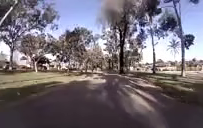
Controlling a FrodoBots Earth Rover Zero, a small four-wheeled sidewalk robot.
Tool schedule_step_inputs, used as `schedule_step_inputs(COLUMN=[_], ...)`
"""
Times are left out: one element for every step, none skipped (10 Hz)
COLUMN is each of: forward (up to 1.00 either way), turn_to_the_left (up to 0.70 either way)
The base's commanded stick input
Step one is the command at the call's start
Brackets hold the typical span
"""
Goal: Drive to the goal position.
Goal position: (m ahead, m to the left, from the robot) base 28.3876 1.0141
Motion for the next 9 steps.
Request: schedule_step_inputs(forward=[1.00, 1.00, 1.00, 1.00, 1.00, 1.00, 1.00, 1.00, 1.00], turn_to_the_left=[0.00, 0.00, 0.00, 0.00, 0.00, 0.00, 0.00, 0.00, 0.00])
